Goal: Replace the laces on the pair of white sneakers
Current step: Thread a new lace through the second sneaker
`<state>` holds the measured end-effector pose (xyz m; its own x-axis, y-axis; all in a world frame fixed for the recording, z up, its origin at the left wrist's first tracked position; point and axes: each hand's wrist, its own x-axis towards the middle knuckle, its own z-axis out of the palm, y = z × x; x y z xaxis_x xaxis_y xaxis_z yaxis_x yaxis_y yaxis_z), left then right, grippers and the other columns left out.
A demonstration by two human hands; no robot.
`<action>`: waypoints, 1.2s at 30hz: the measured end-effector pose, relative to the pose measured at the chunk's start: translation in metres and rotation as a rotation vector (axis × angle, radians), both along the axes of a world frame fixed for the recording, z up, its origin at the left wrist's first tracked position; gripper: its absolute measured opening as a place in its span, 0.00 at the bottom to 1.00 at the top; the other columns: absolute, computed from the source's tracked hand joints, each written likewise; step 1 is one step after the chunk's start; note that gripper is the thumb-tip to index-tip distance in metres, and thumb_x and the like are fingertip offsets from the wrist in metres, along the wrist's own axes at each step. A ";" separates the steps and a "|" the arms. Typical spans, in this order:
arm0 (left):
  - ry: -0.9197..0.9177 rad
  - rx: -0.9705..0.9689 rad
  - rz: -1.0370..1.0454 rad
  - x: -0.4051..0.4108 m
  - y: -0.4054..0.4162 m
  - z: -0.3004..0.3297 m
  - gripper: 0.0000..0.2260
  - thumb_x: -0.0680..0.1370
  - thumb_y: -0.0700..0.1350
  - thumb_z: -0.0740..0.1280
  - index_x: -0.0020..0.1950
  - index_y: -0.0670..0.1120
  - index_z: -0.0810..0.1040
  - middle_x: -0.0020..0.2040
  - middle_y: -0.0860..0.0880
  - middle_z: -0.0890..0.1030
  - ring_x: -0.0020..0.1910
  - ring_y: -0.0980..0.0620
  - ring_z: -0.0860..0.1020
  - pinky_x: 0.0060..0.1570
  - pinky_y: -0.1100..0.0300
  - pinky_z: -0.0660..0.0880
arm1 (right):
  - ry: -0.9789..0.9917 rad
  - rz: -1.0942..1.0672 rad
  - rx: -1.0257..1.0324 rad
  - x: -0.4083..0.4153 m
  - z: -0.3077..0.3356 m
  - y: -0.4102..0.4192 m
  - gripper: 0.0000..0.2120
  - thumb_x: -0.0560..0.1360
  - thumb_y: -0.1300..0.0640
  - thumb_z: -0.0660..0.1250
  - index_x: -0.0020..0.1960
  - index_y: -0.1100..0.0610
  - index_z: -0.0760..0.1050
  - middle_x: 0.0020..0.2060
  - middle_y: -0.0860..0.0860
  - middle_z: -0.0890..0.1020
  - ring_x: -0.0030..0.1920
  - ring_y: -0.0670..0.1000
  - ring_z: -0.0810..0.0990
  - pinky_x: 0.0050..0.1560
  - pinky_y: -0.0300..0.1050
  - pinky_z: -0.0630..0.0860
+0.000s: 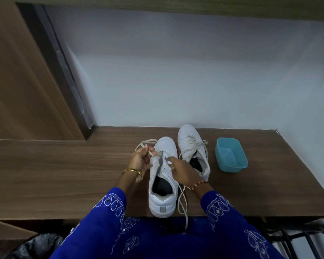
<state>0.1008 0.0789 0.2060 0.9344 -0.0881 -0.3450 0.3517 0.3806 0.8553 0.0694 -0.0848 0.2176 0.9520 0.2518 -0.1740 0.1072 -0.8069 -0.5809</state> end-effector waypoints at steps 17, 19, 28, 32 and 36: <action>0.062 0.048 0.317 0.010 0.010 0.011 0.12 0.81 0.44 0.57 0.39 0.47 0.73 0.29 0.55 0.82 0.36 0.54 0.77 0.40 0.57 0.71 | 0.557 -0.549 0.976 0.005 0.069 -0.002 0.10 0.80 0.61 0.56 0.44 0.63 0.71 0.31 0.57 0.77 0.31 0.52 0.78 0.37 0.46 0.79; 0.052 0.140 0.316 0.015 0.014 0.017 0.11 0.80 0.43 0.59 0.40 0.46 0.76 0.27 0.54 0.81 0.35 0.53 0.76 0.35 0.60 0.72 | 0.450 -0.558 1.054 0.009 0.086 -0.007 0.06 0.79 0.62 0.58 0.45 0.62 0.72 0.30 0.56 0.77 0.28 0.51 0.77 0.34 0.46 0.79; -0.072 1.393 -0.063 0.015 0.008 0.028 0.22 0.79 0.56 0.55 0.50 0.40 0.79 0.48 0.40 0.81 0.49 0.41 0.78 0.43 0.56 0.69 | 0.019 -0.185 1.075 0.019 0.161 0.001 0.10 0.76 0.71 0.59 0.46 0.59 0.74 0.46 0.54 0.82 0.36 0.49 0.81 0.35 0.43 0.80; -0.162 1.492 -0.018 0.009 -0.002 0.036 0.27 0.77 0.63 0.55 0.45 0.41 0.80 0.44 0.41 0.81 0.47 0.41 0.79 0.41 0.57 0.69 | -0.082 -0.138 1.117 0.021 0.173 0.007 0.12 0.76 0.72 0.58 0.48 0.58 0.75 0.54 0.54 0.80 0.40 0.50 0.82 0.36 0.42 0.79; -0.237 1.172 -0.018 0.007 -0.010 0.044 0.28 0.79 0.60 0.55 0.26 0.43 0.73 0.23 0.49 0.74 0.29 0.47 0.77 0.35 0.58 0.71 | -0.130 -0.137 1.230 0.026 0.181 0.010 0.14 0.75 0.74 0.57 0.54 0.60 0.74 0.59 0.56 0.76 0.46 0.53 0.83 0.42 0.44 0.81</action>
